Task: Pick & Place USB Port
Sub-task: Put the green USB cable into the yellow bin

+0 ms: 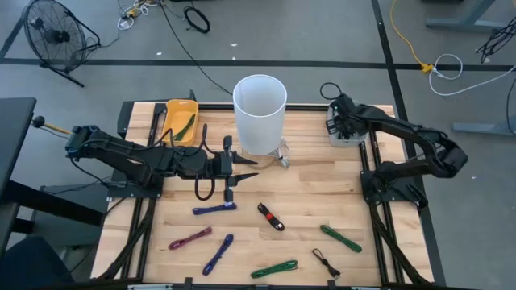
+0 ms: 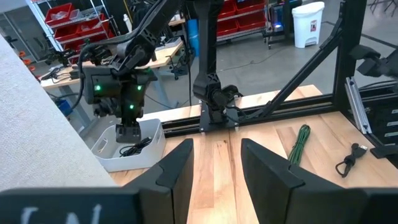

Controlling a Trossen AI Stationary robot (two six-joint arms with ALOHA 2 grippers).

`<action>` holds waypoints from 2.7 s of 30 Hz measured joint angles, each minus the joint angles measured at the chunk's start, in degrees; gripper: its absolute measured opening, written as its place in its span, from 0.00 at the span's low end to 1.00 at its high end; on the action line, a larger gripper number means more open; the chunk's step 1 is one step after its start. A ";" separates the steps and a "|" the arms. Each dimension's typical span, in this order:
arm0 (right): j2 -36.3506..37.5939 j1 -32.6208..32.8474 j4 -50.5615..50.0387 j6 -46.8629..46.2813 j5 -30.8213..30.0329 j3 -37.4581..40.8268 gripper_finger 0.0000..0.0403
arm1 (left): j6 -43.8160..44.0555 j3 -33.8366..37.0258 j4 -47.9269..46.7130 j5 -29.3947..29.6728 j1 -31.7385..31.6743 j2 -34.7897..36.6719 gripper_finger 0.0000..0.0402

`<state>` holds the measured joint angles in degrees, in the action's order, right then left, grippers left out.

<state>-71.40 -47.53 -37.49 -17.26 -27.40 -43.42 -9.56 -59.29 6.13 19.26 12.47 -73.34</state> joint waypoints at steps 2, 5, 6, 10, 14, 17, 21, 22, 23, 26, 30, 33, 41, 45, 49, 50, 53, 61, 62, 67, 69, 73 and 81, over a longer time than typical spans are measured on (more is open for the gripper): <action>2.16 0.00 0.17 1.57 2.42 0.00 0.51 | 0.00 0.00 0.00 -0.01 0.00 0.00 0.35; 6.12 -0.01 0.25 3.03 11.61 0.00 0.50 | 0.00 0.00 0.00 0.01 0.00 0.00 0.35; 7.51 0.04 0.24 3.31 16.20 0.00 0.49 | 0.00 0.00 0.00 0.01 0.00 0.00 0.35; 12.66 2.00 0.24 4.68 34.72 0.00 0.46 | 0.00 0.00 0.00 0.01 0.00 0.00 0.35; 17.09 5.90 0.21 2.32 47.13 0.00 0.44 | 0.00 0.00 0.02 -0.01 0.00 0.00 0.35; 19.56 10.28 0.24 -1.50 54.18 0.00 0.44 | 0.00 0.00 0.02 0.00 0.00 0.00 0.35; 21.39 19.22 0.15 -7.03 58.57 0.00 0.44 | -0.02 0.00 0.02 -0.01 0.00 0.00 0.35; 21.61 21.93 0.43 -8.66 58.50 0.00 0.44 | -0.01 0.00 0.02 0.01 0.00 0.00 0.35; 21.66 24.66 0.75 -10.20 58.21 0.00 0.44 | -0.01 0.00 0.02 0.01 0.00 0.00 0.35; 21.62 32.37 2.46 -14.20 57.07 0.00 0.44 | -0.01 0.00 0.02 0.00 0.00 0.00 0.35; 21.29 42.64 4.11 -19.99 52.23 0.00 0.44 | -0.02 0.00 0.02 0.01 0.00 0.00 0.35; 21.17 49.78 4.66 -25.36 46.94 0.00 0.44 | -0.02 0.00 0.02 -0.01 0.00 0.00 0.35; 18.51 68.77 4.14 -40.52 33.65 0.00 0.44 | -0.02 0.00 0.02 0.01 -0.02 0.00 0.35; 14.26 77.51 4.25 -49.80 29.12 0.00 0.44 | -0.04 0.00 0.02 0.01 -0.02 0.00 0.35; 8.53 84.10 4.42 -58.60 28.95 0.00 0.44 | -0.03 0.00 0.02 0.01 -0.02 0.00 0.35; 7.10 85.34 4.50 -60.89 29.14 0.00 0.44 | -0.04 0.00 0.02 0.01 -0.02 0.00 0.35; 3.05 88.39 4.48 -66.78 29.52 0.00 0.44 | -0.04 0.00 0.02 0.01 -0.02 0.00 0.35; -6.53 90.64 3.73 -75.15 35.06 0.00 0.44 | -0.04 0.00 0.02 0.01 -0.02 0.00 0.35; -7.54 90.64 3.20 -75.33 35.67 0.00 0.44 | -0.04 0.00 0.02 0.01 -0.02 0.00 0.35; -11.56 90.64 3.32 -75.44 38.07 0.00 0.44 | -0.04 0.00 0.02 0.01 -0.02 0.00 0.35; -12.49 90.62 3.10 -75.38 38.70 0.00 0.44 | -0.08 0.00 0.02 0.01 -0.02 0.00 0.35; -13.19 90.60 1.51 -75.29 38.84 0.00 0.44 | -0.09 0.00 0.02 0.01 -0.02 0.00 0.35; -13.20 90.60 -0.60 -75.27 36.38 0.00 0.44 | -0.07 0.00 0.02 0.01 -0.02 0.00 0.35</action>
<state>-84.60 43.07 -38.09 -92.54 8.98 -43.42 -9.63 -59.29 6.15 19.27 12.45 -73.34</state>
